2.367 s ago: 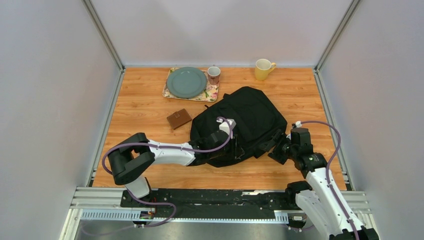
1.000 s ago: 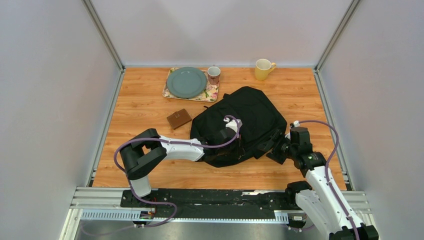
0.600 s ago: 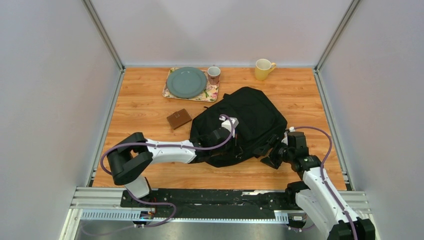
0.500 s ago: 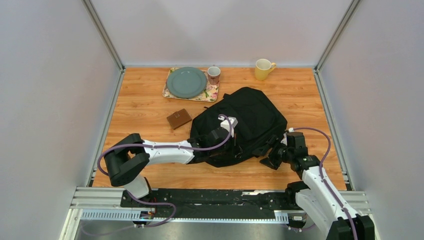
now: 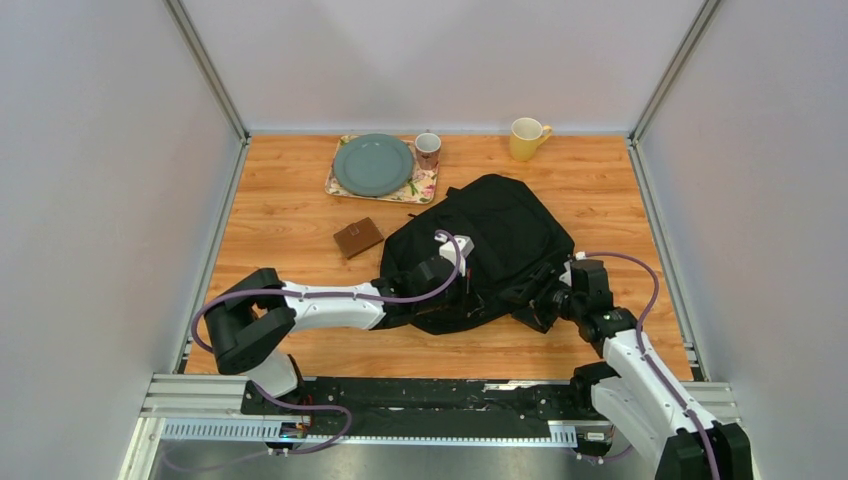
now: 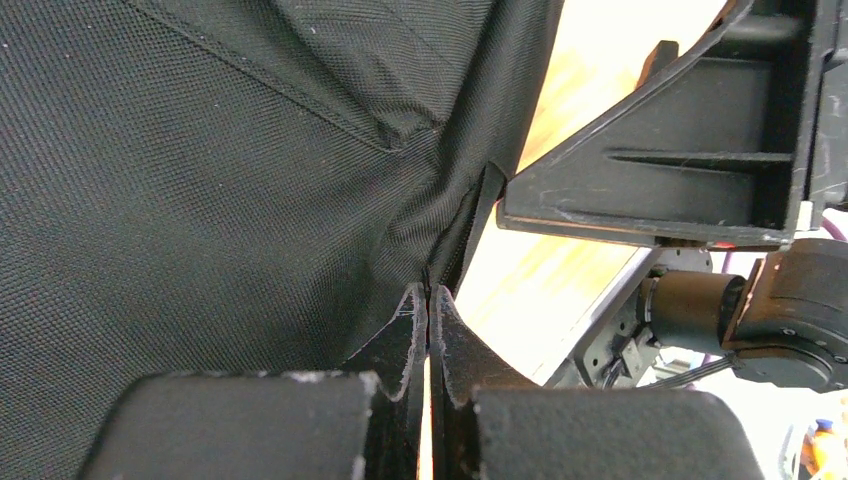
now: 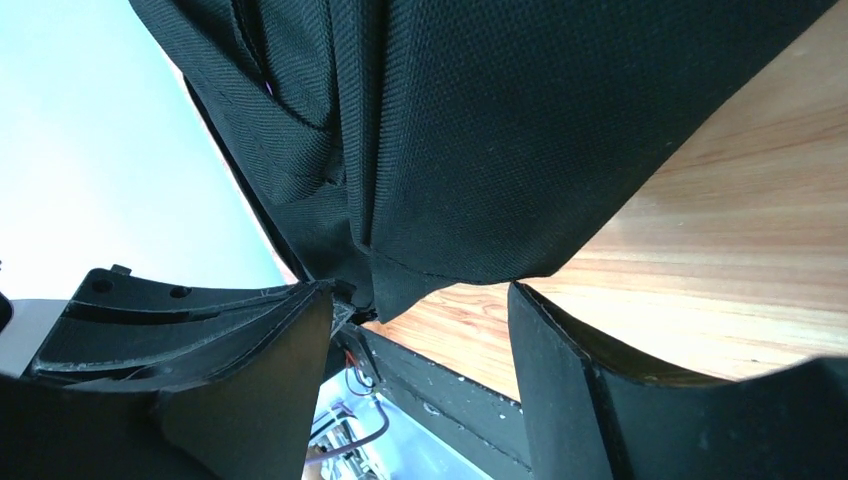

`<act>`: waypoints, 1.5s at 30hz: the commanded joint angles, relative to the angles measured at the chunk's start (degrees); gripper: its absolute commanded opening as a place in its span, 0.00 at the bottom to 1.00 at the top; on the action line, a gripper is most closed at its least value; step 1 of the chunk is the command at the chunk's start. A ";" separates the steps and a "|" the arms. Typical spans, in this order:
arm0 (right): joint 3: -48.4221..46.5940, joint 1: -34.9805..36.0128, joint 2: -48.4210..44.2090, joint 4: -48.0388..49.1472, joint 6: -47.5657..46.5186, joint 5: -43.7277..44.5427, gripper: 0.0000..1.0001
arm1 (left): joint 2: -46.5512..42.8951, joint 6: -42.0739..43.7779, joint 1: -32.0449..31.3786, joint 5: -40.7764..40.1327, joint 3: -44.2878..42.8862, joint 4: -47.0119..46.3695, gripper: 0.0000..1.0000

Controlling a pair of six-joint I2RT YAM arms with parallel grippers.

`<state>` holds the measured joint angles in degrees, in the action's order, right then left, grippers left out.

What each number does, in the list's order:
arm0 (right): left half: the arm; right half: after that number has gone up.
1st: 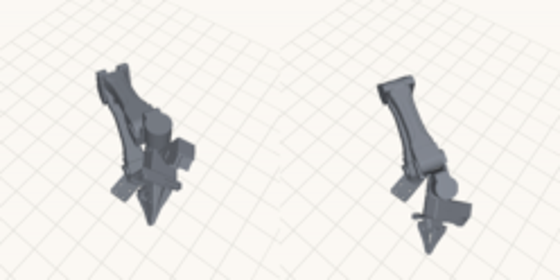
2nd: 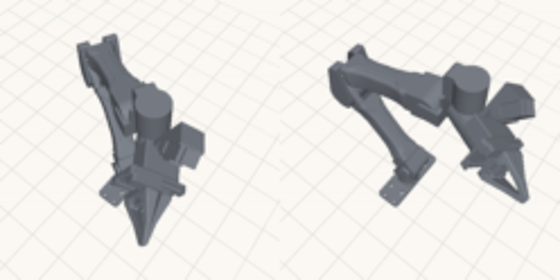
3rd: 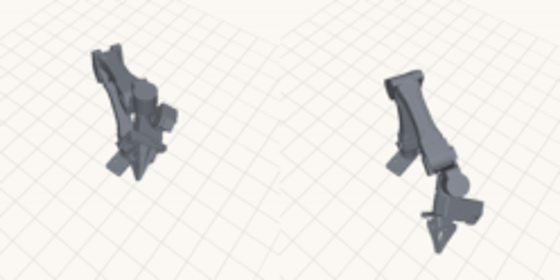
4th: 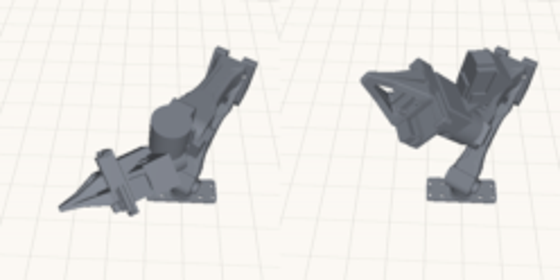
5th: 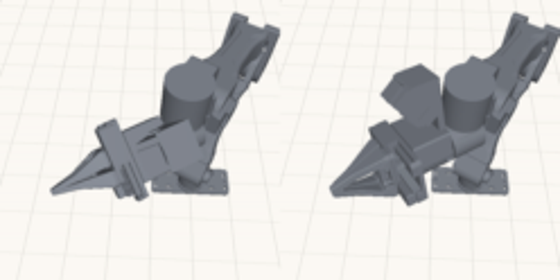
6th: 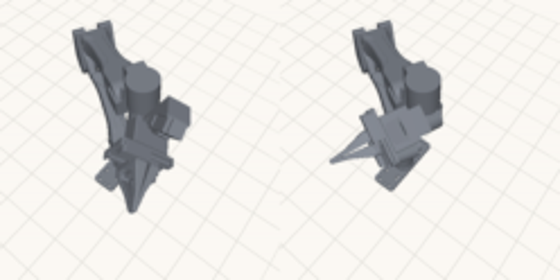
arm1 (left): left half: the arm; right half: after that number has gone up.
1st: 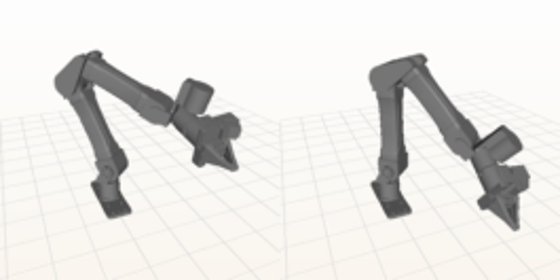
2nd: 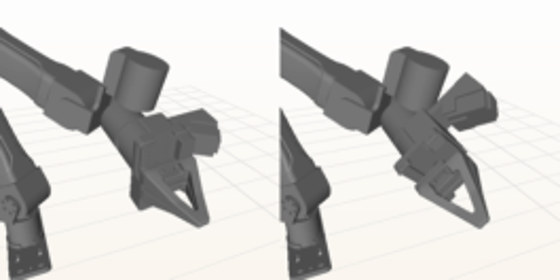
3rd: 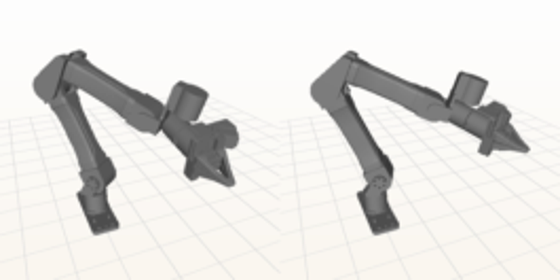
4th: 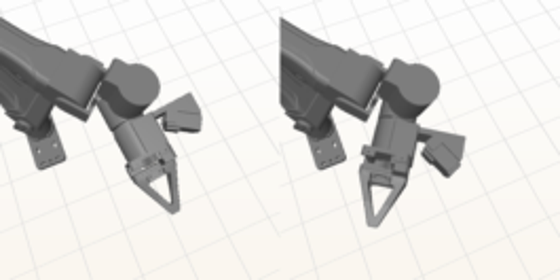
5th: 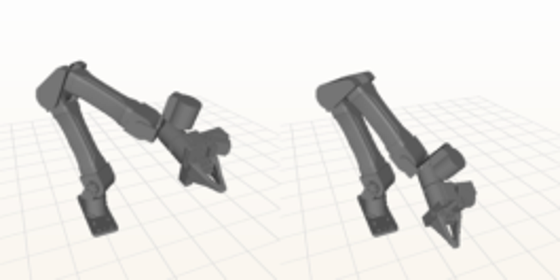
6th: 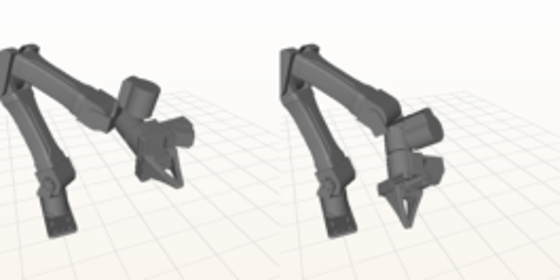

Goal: Pack the student bag
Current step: Zip the student bag at the center of the board.

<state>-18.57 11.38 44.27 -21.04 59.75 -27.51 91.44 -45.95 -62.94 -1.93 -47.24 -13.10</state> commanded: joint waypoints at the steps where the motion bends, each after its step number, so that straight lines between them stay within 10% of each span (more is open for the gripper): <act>1: -0.24 2.77 0.38 4.24 5.02 2.01 0.68 | -3.28 0.95 0.10 0.79 -0.22 -2.45 0.00; 10: -1.38 6.46 7.84 11.63 7.05 5.00 0.65 | -5.30 0.69 0.01 1.50 1.89 -2.63 0.00; 23: -3.58 6.29 11.10 8.30 2.13 10.54 0.06 | -12.60 4.73 0.01 -4.12 7.16 3.34 0.00; 35: -8.94 5.24 10.75 0.57 -7.79 17.66 0.00 | -22.35 9.74 0.01 -13.97 12.26 14.84 0.00; 45: -15.70 4.97 14.17 -5.24 -21.68 23.73 0.00 | -21.32 16.07 -6.22 -3.09 12.54 13.54 0.00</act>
<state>-28.82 17.17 56.66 -25.28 48.10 -11.38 68.03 -34.33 -65.32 -9.87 -33.04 0.21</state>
